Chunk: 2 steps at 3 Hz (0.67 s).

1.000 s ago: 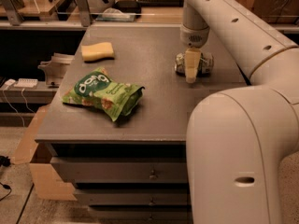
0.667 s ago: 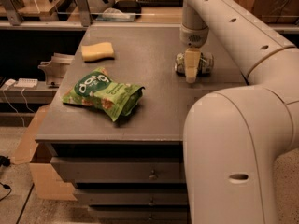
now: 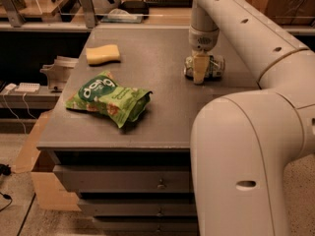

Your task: Place 7up can upright

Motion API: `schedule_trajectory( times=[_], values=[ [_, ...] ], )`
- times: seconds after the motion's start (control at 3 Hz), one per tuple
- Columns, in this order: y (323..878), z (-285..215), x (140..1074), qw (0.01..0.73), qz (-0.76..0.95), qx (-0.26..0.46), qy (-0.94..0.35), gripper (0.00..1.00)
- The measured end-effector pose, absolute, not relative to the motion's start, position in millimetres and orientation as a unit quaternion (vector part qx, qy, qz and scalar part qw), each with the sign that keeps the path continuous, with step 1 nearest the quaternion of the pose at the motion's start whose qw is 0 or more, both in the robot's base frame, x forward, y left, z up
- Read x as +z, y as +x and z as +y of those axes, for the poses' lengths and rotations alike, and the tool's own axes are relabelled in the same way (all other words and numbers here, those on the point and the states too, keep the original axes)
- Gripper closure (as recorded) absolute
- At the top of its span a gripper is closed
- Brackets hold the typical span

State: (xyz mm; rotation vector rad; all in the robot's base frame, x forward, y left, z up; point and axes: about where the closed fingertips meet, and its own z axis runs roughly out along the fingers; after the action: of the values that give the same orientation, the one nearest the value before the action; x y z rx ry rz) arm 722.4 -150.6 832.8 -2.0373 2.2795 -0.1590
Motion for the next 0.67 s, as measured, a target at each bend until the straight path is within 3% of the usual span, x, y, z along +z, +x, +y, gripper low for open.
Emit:
schedule_trajectory(
  times=[0.67],
  values=[
    [721.7,-148.3,834.1,0.04,0.743,-0.049,-0.666,0.86]
  ],
)
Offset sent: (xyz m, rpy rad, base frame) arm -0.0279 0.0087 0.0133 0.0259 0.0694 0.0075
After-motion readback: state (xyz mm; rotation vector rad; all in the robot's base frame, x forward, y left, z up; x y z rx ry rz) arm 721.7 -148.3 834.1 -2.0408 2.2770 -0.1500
